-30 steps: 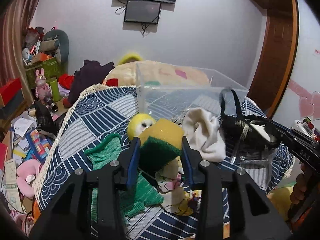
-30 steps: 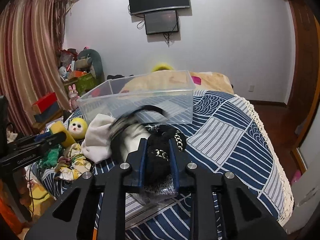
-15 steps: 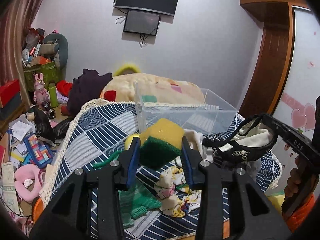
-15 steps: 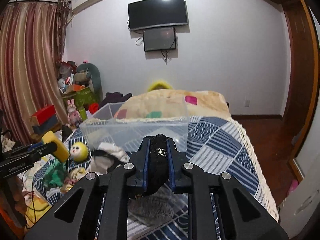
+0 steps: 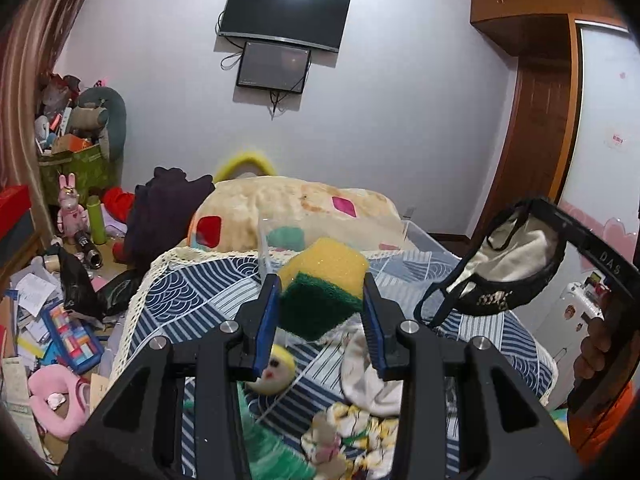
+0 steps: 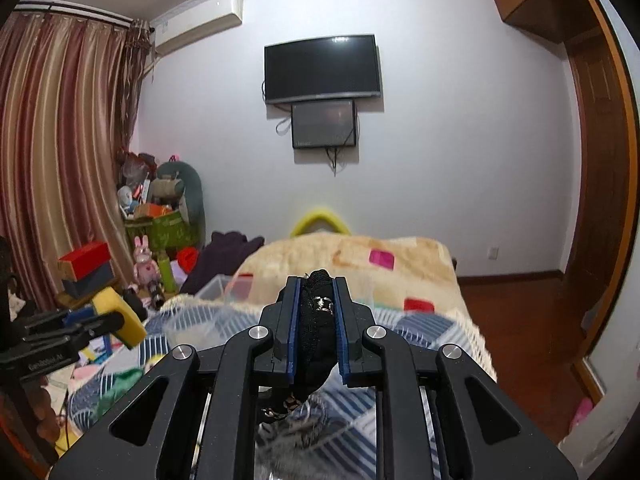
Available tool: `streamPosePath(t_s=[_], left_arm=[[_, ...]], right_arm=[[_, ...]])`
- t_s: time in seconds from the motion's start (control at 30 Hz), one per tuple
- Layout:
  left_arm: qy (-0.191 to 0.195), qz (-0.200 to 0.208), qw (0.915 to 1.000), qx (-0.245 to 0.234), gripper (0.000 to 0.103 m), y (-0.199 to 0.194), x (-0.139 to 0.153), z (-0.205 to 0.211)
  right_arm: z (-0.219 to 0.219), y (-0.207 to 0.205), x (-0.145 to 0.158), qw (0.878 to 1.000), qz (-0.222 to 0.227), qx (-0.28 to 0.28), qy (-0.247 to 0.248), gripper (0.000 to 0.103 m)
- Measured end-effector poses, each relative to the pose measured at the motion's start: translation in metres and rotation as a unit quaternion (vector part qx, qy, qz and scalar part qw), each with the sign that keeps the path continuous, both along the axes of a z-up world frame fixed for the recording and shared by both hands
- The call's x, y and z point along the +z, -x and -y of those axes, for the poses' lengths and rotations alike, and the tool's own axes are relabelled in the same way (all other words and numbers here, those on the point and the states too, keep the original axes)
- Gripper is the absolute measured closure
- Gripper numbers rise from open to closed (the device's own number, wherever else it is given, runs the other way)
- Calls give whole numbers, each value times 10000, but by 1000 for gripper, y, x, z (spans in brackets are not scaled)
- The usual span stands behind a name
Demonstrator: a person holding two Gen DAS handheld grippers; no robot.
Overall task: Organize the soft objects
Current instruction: 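Lower the sponge into the clear box with the left tool while the right tool drops the black bag in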
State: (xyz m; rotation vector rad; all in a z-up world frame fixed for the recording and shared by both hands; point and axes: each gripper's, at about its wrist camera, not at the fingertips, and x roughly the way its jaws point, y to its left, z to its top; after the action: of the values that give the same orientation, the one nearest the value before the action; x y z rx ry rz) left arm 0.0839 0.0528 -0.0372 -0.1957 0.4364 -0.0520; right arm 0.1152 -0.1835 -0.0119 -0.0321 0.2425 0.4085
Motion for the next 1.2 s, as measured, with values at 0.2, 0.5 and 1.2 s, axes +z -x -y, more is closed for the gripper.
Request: streamPosePath(t_s=[0.2,0.5,1.2], left_arm=[[36,-122,9999,-42,64,-31,7,-5],[-219,-298,9990,-236,64,-72,11,5],[-612,-1310,9876,-618,64,-139,-34,31]], right_arm=[[-7,-16,15,9998,195,-74,14,89],[-18,-42,14,9993,214,-238,213,89],[-36,-111,-47,9827,-1295,435,1253,89]])
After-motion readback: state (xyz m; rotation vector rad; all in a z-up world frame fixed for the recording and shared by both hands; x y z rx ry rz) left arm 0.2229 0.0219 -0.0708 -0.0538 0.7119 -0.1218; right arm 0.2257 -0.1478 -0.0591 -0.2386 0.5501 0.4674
